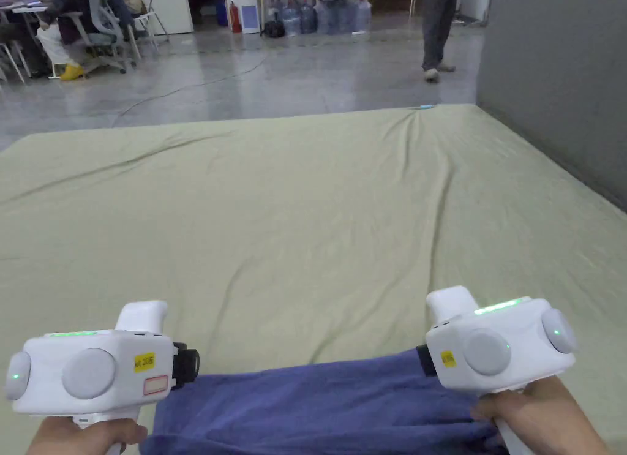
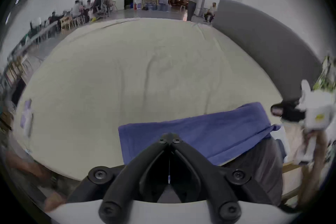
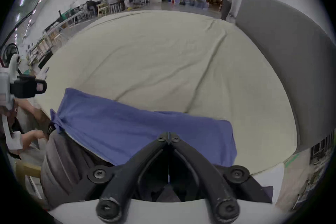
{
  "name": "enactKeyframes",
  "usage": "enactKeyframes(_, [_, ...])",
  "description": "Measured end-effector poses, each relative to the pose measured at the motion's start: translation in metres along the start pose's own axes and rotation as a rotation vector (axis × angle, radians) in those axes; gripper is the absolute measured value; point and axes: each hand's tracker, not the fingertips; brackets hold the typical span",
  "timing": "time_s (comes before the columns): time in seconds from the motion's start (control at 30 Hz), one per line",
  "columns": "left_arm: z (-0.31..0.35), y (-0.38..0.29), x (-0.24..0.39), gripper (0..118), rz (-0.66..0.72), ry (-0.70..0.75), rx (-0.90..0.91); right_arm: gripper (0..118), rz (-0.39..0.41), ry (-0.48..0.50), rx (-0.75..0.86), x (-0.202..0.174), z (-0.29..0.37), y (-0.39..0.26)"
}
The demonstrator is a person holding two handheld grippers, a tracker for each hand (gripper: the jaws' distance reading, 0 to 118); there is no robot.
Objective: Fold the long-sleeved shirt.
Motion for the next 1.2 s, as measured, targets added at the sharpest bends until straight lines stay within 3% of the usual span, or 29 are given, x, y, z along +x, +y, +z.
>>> enactKeyframes(0.1, [0.003,-0.005,-0.057,1,0.268,-0.163,-0.003,0,-0.084,0.063,0.014,0.001,0.013,-0.007])
enactKeyframes(0.13, [0.001,-0.008,-0.069,21,0.332,-0.214,-0.014,0,-0.081,0.1,0.023,0.001,0.015,-0.009])
enactKeyframes(0.17, [-0.005,-0.015,-0.088,66,0.391,-0.27,-0.041,0,-0.071,0.127,0.026,0.0,0.015,-0.011])
enactKeyframes(0.2, [-0.013,-0.023,-0.105,102,0.438,-0.304,-0.06,0,-0.066,0.125,0.025,-0.002,0.014,-0.012])
enactKeyframes(0.23, [-0.019,-0.031,-0.117,118,0.47,-0.33,-0.067,0,-0.067,0.119,0.029,-0.001,0.024,-0.011])
enactKeyframes(0.43, [-0.091,-0.068,-0.165,117,0.616,-0.392,-0.214,0,-0.053,0.119,0.042,-0.006,0.022,-0.005])
enactKeyframes(0.5, [-0.104,-0.073,-0.165,118,0.661,-0.459,-0.179,0,-0.061,0.132,0.046,-0.007,0.024,-0.002])
enactKeyframes(0.57, [-0.111,-0.067,-0.157,118,0.675,-0.562,-0.128,0,-0.067,0.141,0.044,-0.007,0.022,-0.001])
enactKeyframes(0.67, [-0.143,-0.069,-0.141,114,0.728,-0.776,-0.217,0,-0.07,0.131,0.037,-0.009,0.022,0.001])
enactKeyframes(0.7, [-0.156,-0.07,-0.127,114,0.715,-0.804,-0.258,0,-0.071,0.127,0.036,-0.009,0.02,0.001])
enactKeyframes(0.77, [-0.162,-0.061,-0.1,114,0.543,-0.766,-0.209,0,-0.073,0.123,0.036,-0.01,0.023,0.002])
enactKeyframes(0.83, [-0.169,-0.055,-0.086,114,0.509,-0.753,-0.242,0,-0.081,0.122,0.036,-0.009,0.024,0.001])
enactKeyframes(0.87, [-0.171,-0.049,-0.084,108,0.534,-0.748,-0.255,0,-0.086,0.119,0.036,-0.007,0.024,0.001])
enactKeyframes(0.9, [-0.169,-0.043,-0.083,79,0.532,-0.728,-0.271,0,-0.087,0.116,0.036,-0.009,0.025,0.001])
enactKeyframes(0.93, [-0.163,-0.041,-0.086,7,0.49,-0.664,-0.266,0,-0.086,0.112,0.035,-0.009,0.026,0.0])
enactKeyframes(0.97, [-0.154,-0.037,-0.085,0,0.41,-0.523,-0.222,0,-0.085,0.106,0.036,-0.009,0.027,-0.001])
enactKeyframes(1.0, [-0.154,-0.035,-0.08,0,0.352,-0.408,-0.227,0,-0.084,0.103,0.036,-0.009,0.027,-0.003])
enactKeyframes(1.1, [-0.148,-0.039,-0.089,0,0.401,-0.464,-0.228,0,-0.088,0.103,0.037,-0.011,0.032,-0.005])
enactKeyframes(1.2, [-0.132,-0.037,-0.105,0,0.399,-0.431,-0.189,0,-0.09,0.104,0.042,-0.013,0.036,-0.005])
